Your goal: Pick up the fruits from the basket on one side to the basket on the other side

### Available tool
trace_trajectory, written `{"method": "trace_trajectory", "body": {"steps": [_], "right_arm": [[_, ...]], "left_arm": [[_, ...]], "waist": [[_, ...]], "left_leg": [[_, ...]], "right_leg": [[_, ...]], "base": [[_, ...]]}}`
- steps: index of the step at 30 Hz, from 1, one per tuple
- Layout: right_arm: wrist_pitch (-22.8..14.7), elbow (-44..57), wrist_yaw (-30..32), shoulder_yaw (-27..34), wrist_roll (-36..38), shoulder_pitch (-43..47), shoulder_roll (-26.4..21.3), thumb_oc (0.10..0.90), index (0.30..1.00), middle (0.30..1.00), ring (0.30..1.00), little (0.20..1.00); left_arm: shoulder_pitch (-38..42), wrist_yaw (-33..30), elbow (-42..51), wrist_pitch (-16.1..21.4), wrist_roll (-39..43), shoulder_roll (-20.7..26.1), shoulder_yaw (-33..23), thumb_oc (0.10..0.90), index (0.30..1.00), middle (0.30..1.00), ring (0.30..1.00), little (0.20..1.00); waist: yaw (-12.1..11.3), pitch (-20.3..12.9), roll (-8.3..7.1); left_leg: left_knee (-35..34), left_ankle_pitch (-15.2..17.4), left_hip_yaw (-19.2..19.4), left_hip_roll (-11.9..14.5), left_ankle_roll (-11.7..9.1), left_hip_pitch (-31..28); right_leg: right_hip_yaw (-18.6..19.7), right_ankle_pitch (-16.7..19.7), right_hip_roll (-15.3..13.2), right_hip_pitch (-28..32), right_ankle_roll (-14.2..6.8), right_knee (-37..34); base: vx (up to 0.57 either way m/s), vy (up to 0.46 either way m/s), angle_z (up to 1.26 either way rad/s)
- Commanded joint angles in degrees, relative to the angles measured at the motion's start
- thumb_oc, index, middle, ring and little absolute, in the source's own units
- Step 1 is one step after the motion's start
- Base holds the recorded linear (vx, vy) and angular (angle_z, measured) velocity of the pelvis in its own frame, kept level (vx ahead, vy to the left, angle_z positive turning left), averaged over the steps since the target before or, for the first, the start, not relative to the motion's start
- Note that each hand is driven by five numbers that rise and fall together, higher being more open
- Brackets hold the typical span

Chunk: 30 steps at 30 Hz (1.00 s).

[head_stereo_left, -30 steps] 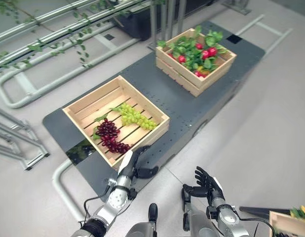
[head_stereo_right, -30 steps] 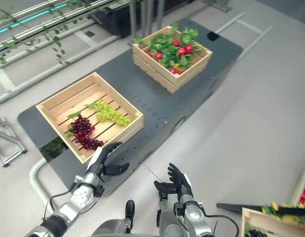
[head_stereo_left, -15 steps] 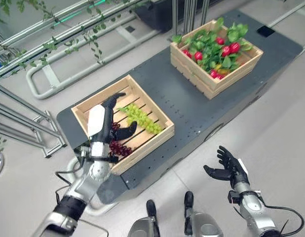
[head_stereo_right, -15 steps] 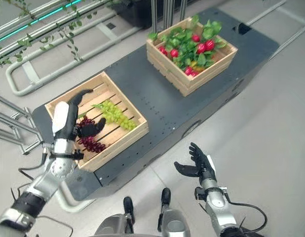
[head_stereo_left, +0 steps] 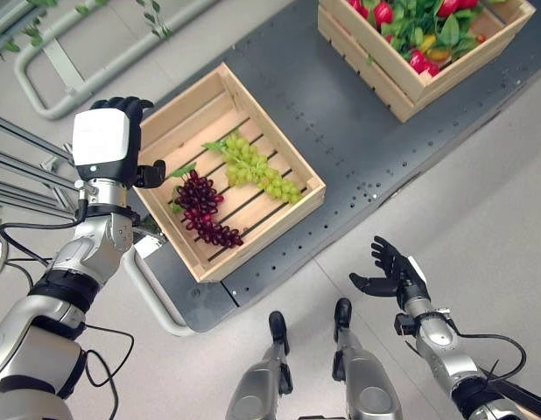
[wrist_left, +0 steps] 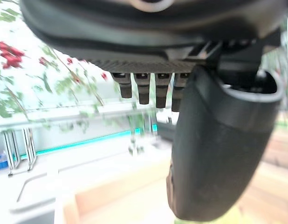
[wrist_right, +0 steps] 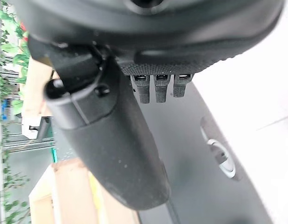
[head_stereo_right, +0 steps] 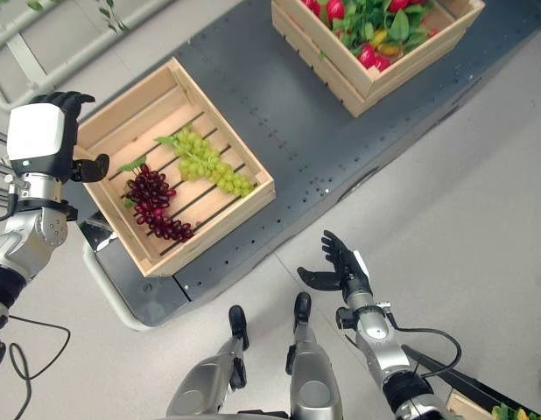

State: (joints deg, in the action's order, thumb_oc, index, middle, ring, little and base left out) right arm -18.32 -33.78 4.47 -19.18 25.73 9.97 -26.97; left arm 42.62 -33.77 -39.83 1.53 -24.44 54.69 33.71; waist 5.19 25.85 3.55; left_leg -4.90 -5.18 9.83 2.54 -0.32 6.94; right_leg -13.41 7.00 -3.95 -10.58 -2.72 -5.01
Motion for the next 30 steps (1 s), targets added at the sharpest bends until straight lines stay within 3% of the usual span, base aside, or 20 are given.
{"method": "trace_trajectory", "body": {"steps": [1, 16, 21, 26, 30], "right_arm": [[-4.7, 3.4, -0.3, -0.6, 3.3, 0.0, -1.8, 0.800, 0.900, 0.900, 0.900, 0.900], [-3.6, 0.3, -1.9, 0.0, 6.2, 7.2, -5.3, 0.800, 0.900, 0.900, 0.900, 0.900], [-2.7, 0.4, -2.3, -0.3, 5.9, 8.1, -6.0, 0.800, 0.900, 0.900, 0.900, 0.900], [-2.1, -0.9, -2.4, -1.1, 6.2, 9.5, -6.7, 0.800, 0.900, 0.900, 0.900, 0.900], [-1.7, -0.7, -2.2, -1.4, 6.3, 9.3, -7.1, 0.800, 0.900, 0.900, 0.900, 0.900]], "left_arm": [[6.4, 1.0, -0.7, 1.0, -4.8, 4.5, -0.8, 0.800, 0.900, 0.900, 0.900, 0.900], [13.7, 5.0, 0.6, 7.7, -17.2, 7.0, 9.7, 0.800, 0.900, 0.900, 0.900, 0.900], [15.0, 11.9, 1.9, 8.5, -20.8, 8.5, 12.6, 0.800, 0.900, 0.900, 0.900, 0.900], [17.2, 25.2, 5.0, 7.2, -15.1, 10.3, 16.2, 0.800, 0.900, 0.900, 0.900, 0.900], [20.0, 28.3, 9.1, 5.4, -12.4, 12.8, 17.2, 0.800, 0.900, 0.900, 0.900, 0.900]], "waist": [[0.1, -2.2, -2.40], [-1.0, 3.6, -3.64], [-0.9, 3.9, -3.78], [-1.2, 3.9, -3.49], [-1.6, 3.9, -3.30]], "left_leg": [[4.2, 2.4, -0.2, -1.3, -0.7, 3.7], [15.6, 4.6, 1.1, -0.4, -1.3, 11.9], [16.6, 4.7, 1.5, -0.3, -1.3, 13.3], [17.0, 4.7, 1.6, -0.4, -1.3, 14.3], [16.8, 4.7, 1.8, -0.4, -1.1, 14.3]], "right_leg": [[0.5, -6.4, 0.1, -3.0, 0.9, 9.4], [-1.5, -8.5, -1.0, -8.2, 1.4, 16.4], [-1.4, -8.5, -1.3, -9.3, 1.3, 17.0], [-1.4, -8.4, -1.6, -10.2, 1.1, 17.4], [-1.6, -8.4, -1.7, -10.1, 1.0, 17.2]], "base": [[-0.08, -0.001, -0.04], [-0.07, 0.030, -0.01], [-0.02, 0.035, -0.01], [0.00, 0.005, -0.01], [0.00, -0.005, 0.01]]}}
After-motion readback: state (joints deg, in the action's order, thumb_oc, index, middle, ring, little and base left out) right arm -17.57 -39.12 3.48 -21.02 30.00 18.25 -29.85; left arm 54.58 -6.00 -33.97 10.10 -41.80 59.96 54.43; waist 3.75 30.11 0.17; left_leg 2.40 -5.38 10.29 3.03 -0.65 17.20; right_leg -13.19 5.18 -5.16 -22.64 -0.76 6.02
